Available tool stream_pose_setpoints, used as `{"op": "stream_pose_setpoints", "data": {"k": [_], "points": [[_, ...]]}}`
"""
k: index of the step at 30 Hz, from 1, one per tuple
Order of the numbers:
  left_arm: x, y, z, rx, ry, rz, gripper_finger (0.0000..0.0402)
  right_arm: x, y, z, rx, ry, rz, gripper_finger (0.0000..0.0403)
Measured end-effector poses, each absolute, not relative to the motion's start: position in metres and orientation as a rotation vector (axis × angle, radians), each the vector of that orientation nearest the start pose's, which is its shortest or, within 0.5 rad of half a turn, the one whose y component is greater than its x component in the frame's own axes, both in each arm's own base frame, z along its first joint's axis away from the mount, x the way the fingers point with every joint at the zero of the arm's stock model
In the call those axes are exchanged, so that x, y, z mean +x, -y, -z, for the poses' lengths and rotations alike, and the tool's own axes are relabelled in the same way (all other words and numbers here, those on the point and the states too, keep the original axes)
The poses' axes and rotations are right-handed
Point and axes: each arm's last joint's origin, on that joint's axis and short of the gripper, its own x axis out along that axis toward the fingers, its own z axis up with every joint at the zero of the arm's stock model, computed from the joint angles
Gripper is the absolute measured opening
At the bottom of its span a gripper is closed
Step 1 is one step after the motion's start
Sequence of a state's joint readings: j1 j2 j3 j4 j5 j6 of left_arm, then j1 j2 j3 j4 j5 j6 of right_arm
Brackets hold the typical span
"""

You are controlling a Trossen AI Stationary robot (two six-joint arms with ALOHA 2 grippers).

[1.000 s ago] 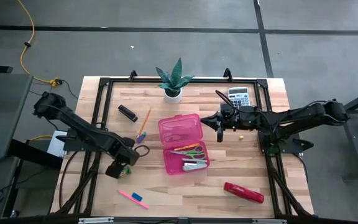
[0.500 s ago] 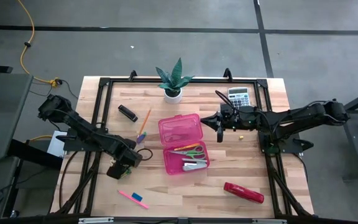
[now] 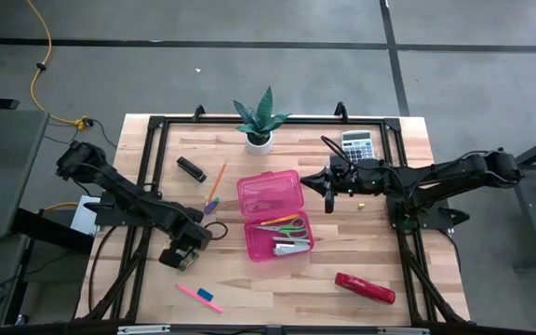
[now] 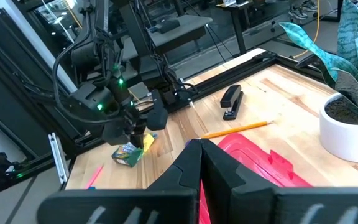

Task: Pack school essentials
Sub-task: Put the yellow crayon box into the red supply box

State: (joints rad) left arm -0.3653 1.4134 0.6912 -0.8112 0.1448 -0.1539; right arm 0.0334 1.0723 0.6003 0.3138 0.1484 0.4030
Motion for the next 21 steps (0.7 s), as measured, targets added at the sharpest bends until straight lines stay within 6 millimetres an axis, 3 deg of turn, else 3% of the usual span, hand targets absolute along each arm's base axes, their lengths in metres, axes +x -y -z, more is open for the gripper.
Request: {"op": "stream_pose_setpoints", "data": {"k": [6, 13, 21], "points": [[0.194, 0.076, -0.183, 0.002, -1.422, 0.286, 0.0, 0.234, -0.004, -0.261, 0.387, -0.141, 0.146, 0.0], [0.191, 0.064, -0.235, -0.09, -1.21, 0.262, 0.0, 0.234, -0.004, -0.26, 0.385, -0.152, 0.148, 0.0], [0.194, 0.046, -0.289, -0.117, -0.936, 0.124, 0.0, 0.234, -0.004, -0.26, 0.386, -0.151, 0.148, 0.0]]}}
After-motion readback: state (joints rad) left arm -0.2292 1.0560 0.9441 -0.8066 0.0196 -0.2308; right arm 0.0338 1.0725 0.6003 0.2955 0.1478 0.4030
